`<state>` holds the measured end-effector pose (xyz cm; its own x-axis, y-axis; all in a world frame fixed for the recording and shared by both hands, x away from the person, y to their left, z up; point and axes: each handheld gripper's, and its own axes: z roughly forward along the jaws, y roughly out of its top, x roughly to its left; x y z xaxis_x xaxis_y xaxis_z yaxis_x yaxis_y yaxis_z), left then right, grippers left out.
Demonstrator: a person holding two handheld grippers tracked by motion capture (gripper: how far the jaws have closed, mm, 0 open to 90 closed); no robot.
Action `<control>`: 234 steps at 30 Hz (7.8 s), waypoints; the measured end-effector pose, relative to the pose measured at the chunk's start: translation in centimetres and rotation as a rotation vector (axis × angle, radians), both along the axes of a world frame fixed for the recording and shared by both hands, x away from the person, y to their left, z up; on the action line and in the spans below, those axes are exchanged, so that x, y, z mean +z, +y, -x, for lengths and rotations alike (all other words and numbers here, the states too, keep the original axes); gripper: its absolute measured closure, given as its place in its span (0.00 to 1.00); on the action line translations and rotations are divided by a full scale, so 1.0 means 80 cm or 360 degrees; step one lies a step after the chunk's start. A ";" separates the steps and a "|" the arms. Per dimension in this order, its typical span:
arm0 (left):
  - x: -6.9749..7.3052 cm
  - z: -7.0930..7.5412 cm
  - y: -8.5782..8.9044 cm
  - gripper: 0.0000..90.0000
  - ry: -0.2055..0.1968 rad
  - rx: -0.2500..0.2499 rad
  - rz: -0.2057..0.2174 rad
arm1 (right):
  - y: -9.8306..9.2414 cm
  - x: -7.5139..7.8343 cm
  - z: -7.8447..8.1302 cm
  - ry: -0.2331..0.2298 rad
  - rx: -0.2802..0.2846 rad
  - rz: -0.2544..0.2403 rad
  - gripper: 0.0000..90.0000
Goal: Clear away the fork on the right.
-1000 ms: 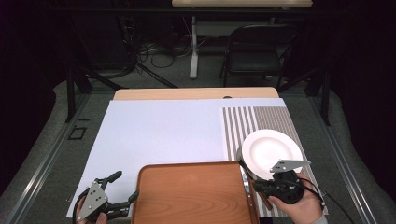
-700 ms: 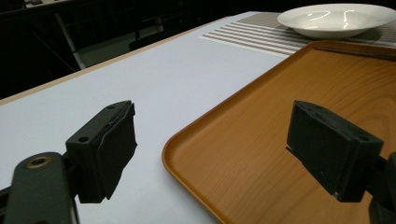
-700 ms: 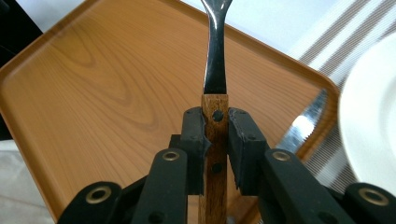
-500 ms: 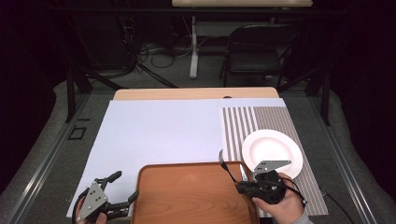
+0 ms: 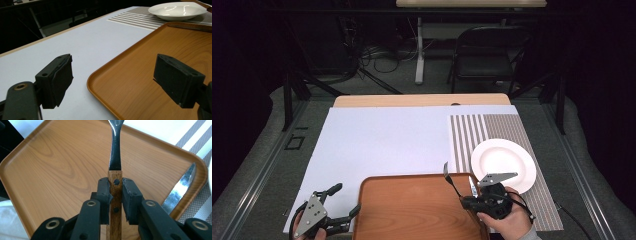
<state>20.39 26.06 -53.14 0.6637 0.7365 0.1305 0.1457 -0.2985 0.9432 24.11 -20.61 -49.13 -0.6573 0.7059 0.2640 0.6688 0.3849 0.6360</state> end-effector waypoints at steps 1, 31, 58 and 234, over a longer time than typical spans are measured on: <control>0.000 0.000 0.000 0.17 -0.0001 0.0003 0.0000 | 0.001 -0.002 0.000 0.0001 -0.0003 0.0005 0.86; 0.000 0.000 0.001 0.17 0.0004 0.0003 0.0001 | 0.013 -0.038 -0.009 0.0167 -0.0083 0.0105 0.86; -0.001 -0.001 0.000 0.17 0.0012 0.0001 0.0004 | 0.014 -0.051 -0.015 0.0194 -0.0061 0.0081 0.77; -0.003 -0.004 0.000 0.17 0.0029 0.0012 -0.0005 | -0.103 -0.003 -0.037 -0.0531 -0.0194 0.0457 0.00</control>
<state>20.68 26.03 -53.34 0.6603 0.7412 0.1209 0.1649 -0.3001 0.9395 27.06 -28.88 -49.36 -0.5806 0.7971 -0.1657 0.4969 0.5082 0.7035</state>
